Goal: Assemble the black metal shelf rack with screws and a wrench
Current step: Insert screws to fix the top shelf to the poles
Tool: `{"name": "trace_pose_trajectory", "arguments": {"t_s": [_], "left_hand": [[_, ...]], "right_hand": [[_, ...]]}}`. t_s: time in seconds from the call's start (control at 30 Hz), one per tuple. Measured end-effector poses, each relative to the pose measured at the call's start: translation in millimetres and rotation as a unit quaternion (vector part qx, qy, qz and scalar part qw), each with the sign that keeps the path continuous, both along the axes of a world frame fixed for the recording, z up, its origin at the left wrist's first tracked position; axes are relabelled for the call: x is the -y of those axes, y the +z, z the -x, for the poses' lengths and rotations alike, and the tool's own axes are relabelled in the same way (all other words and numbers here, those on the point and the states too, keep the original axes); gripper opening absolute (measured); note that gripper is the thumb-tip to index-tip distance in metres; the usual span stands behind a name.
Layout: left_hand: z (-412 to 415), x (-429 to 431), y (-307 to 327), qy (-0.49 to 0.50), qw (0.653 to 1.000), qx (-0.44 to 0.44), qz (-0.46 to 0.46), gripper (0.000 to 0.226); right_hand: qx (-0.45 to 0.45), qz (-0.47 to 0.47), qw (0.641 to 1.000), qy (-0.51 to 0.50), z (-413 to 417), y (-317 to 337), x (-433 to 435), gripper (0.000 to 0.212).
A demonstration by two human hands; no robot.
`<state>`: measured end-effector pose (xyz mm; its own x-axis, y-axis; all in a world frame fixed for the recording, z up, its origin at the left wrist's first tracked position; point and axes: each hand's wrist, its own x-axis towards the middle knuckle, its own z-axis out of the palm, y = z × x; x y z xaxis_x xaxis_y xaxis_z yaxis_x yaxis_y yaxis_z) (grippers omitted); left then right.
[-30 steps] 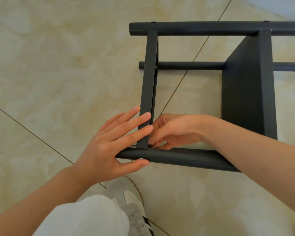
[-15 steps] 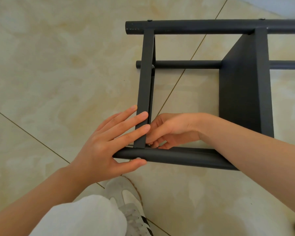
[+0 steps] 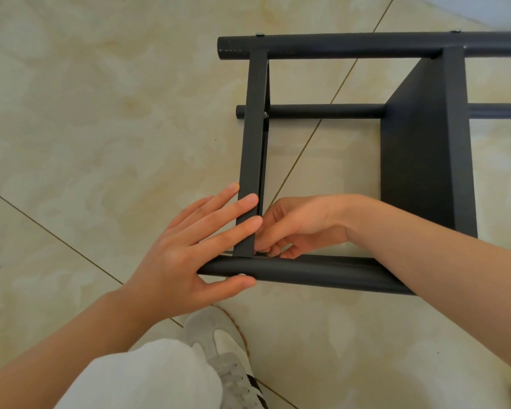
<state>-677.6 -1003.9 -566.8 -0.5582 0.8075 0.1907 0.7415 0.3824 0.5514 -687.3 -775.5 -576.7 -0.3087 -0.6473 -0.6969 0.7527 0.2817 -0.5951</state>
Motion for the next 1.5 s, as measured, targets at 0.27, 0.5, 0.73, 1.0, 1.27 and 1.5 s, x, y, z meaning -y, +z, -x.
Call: {"name": "trace_pose_trajectory", "arguments": {"t_s": [0.27, 0.5, 0.73, 1.0, 1.27, 1.5], "left_hand": [[-1.0, -0.1, -1.6, 0.001, 1.000, 0.000, -0.012, 0.059], [0.4, 0.3, -1.6, -0.002, 1.000, -0.003, -0.010, 0.060], [2.4, 1.7, -2.9, -0.010, 1.000, -0.007, -0.007, 0.061], [2.7, 2.7, -2.5, -0.007, 1.000, 0.001, -0.006, 0.061], [1.5, 1.7, -2.1, -0.002, 1.000, 0.008, -0.005, 0.059], [1.5, 1.2, -2.9, -0.001, 1.000, 0.011, -0.010, 0.059]], "right_hand": [[0.016, -0.007, 1.000, -0.016, -0.8, -0.3, 9.8, 0.010], [0.011, 0.025, 1.000, -0.014, 1.2, -0.2, 1.1, 0.019], [-0.001, -0.037, 0.999, -0.002, -1.1, -1.7, 10.0, 0.038], [0.000, -0.006, 1.000, 0.015, -0.7, -0.9, -0.5, 0.021], [-0.001, 0.036, 0.999, 0.009, 1.0, -2.1, -1.4, 0.036], [-0.004, 0.012, 1.000, 0.008, 3.0, -1.7, -4.0, 0.031]]}}
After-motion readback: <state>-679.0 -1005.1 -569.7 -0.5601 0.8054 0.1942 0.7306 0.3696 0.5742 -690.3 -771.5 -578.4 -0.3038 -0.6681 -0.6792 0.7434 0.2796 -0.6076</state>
